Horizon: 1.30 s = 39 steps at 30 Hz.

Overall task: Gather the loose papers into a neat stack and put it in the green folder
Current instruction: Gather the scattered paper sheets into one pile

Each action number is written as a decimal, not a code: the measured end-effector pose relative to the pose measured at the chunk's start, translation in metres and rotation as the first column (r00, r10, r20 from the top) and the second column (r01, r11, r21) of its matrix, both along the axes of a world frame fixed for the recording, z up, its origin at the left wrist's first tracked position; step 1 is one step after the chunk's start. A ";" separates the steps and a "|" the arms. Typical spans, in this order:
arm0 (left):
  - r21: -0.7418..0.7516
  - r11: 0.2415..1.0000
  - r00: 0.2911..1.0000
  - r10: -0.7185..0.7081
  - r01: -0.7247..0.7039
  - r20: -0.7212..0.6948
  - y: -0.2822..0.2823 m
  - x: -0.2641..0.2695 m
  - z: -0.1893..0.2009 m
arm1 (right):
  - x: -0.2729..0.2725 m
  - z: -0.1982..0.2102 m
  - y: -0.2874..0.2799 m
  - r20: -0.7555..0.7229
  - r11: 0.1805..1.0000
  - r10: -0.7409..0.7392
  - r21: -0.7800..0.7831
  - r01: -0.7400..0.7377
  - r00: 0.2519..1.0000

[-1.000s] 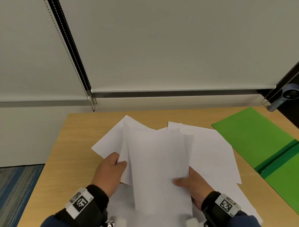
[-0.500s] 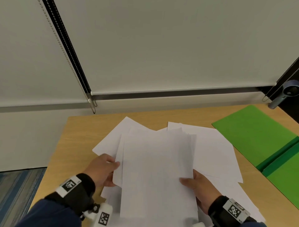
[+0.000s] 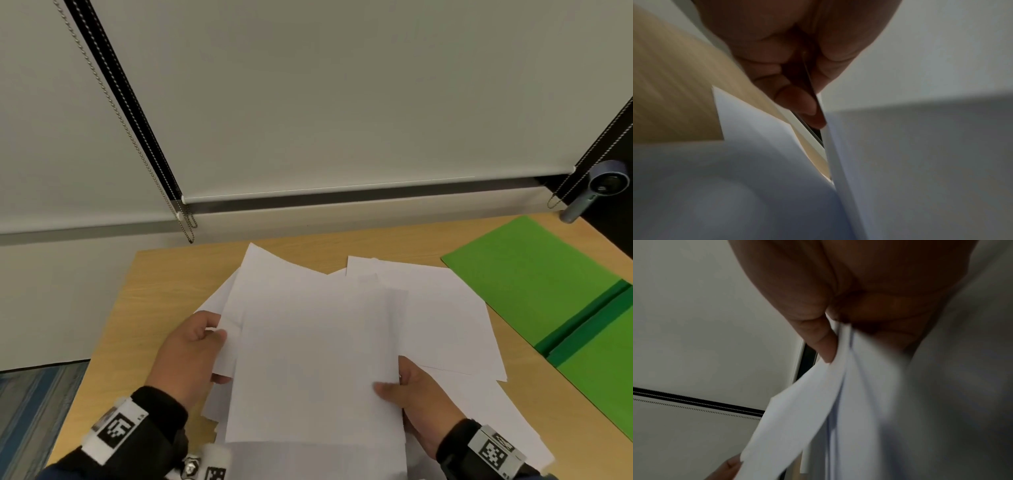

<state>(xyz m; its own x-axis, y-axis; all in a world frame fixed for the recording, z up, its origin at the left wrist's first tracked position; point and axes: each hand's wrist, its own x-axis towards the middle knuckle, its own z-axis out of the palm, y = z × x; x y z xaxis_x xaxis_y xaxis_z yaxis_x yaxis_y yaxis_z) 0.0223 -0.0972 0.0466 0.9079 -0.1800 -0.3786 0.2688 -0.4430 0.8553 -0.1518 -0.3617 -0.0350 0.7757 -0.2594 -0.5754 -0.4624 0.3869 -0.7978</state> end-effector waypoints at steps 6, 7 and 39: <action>0.107 0.991 0.989 -0.069 0.083 -0.129 0.009 0.021 -0.003 | 0.002 0.006 0.000 -0.042 0.999 -0.023 0.027 0.024 0.999; 0.093 0.992 0.990 -0.068 0.080 -0.127 0.006 0.019 -0.002 | 0.003 0.007 0.002 -0.043 0.999 -0.028 0.037 0.030 0.999; 0.495 0.752 0.874 -0.485 0.435 -0.031 0.000 0.128 0.031 | 0.012 0.010 0.009 -0.102 0.965 -0.168 0.189 0.185 0.981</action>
<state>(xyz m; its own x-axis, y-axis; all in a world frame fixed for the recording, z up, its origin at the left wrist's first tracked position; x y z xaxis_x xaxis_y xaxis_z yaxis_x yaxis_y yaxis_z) 0.1501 -0.0974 0.0773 0.7973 -0.4066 -0.4461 -0.1432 -0.8454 0.5146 -0.1403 -0.3526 -0.0249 0.6741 -0.2628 -0.6903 -0.4356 0.6133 -0.6589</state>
